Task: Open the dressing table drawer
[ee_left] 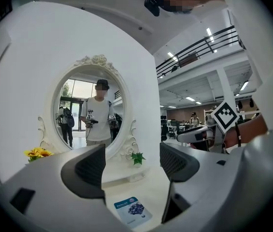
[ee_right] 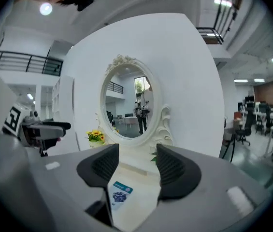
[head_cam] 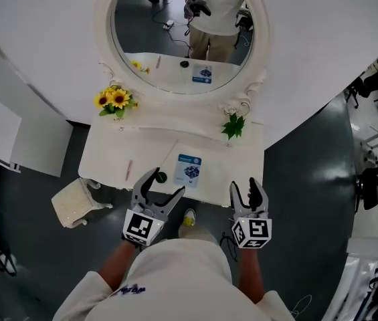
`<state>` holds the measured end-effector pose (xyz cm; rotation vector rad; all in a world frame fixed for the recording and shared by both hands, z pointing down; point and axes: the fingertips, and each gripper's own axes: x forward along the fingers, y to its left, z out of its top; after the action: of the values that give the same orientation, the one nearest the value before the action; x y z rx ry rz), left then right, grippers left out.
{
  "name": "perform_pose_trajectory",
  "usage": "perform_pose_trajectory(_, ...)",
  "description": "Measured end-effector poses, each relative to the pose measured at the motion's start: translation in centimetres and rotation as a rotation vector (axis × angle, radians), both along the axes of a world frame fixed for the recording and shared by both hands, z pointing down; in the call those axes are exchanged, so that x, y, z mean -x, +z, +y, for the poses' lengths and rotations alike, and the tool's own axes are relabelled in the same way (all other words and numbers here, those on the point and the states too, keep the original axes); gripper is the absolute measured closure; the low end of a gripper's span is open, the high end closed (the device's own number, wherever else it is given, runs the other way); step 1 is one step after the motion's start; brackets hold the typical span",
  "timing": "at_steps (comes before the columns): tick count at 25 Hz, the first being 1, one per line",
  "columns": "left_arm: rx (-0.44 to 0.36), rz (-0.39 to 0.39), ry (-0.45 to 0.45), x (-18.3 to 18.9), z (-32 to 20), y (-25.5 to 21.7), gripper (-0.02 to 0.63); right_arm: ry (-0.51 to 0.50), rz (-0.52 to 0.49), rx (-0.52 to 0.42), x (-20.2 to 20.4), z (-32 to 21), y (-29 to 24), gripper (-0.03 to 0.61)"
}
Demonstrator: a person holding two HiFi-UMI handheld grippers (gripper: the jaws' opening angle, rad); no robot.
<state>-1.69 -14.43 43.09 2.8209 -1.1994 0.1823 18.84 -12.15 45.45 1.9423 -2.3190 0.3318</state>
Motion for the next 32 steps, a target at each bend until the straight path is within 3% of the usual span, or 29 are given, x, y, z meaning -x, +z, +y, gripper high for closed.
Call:
perform_pose_trajectory(2,0.007,0.007,-0.023,-0.5,-1.3,0.4,0.261,-0.031,0.072,-0.013,0.2,-1.3,0.0,0.339)
perform_pose_trajectory(12,0.030,-0.009,-0.059,-4.0,-4.9,1.5,0.261,-0.062,0.070,0.048,-1.8,-6.0,2.9,0.339)
perform_pose_trajectory(32,0.161,-0.042,-0.036,-5.9,-7.5,8.3,0.284,0.076,0.049,0.211,-5.2,-10.0,11.8,0.345)
